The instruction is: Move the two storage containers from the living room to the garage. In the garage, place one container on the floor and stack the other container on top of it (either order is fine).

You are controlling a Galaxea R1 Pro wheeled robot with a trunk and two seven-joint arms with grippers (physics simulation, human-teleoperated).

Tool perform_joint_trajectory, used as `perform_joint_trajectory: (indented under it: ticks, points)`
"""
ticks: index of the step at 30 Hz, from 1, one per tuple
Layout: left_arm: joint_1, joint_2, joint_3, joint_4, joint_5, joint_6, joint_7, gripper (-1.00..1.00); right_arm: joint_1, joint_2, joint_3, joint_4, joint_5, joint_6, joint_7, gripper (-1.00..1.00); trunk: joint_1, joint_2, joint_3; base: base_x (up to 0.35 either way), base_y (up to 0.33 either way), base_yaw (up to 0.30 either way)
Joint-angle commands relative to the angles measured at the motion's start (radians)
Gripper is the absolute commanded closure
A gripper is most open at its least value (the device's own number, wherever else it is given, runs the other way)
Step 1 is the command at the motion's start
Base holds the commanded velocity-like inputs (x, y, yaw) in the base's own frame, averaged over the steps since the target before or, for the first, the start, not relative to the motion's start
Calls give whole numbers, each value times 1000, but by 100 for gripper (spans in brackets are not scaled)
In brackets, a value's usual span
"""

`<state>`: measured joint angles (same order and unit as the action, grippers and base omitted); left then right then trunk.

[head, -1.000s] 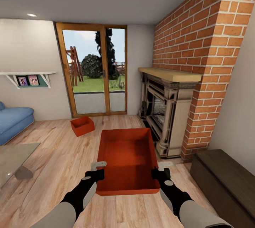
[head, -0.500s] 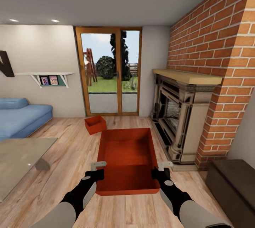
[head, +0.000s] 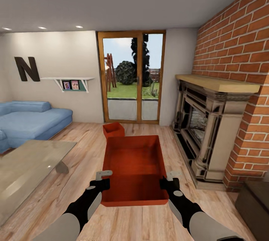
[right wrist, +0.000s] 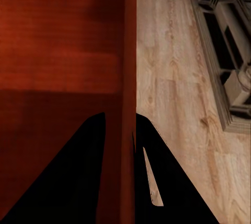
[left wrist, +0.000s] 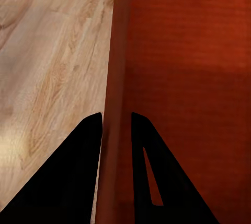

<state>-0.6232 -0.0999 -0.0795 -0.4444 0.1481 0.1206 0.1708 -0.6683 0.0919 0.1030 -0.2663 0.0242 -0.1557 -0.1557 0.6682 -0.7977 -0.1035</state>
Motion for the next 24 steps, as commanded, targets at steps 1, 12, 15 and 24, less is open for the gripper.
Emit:
perform_joint_trajectory:
  ticks: [1,12,15,24]
  points:
    - [0,2,-17,-3,-14,-50,42,100,-2,0,-12,2,-33,2,-2,100,0,-1,-1,0,0,252]
    - [0,2,-17,-3,-15,-50,42,100,-2,-1,-13,2,-32,2,-2,100,0,-1,6,0,0,258]
    - [0,2,-17,-3,-15,-50,42,100,-2,0,-13,2,-32,2,-2,100,0,-1,8,0,0,263]
    - [0,2,-16,-3,-15,-50,42,100,-2,0,-12,2,-32,1,-2,100,0,-1,12,0,0,263]
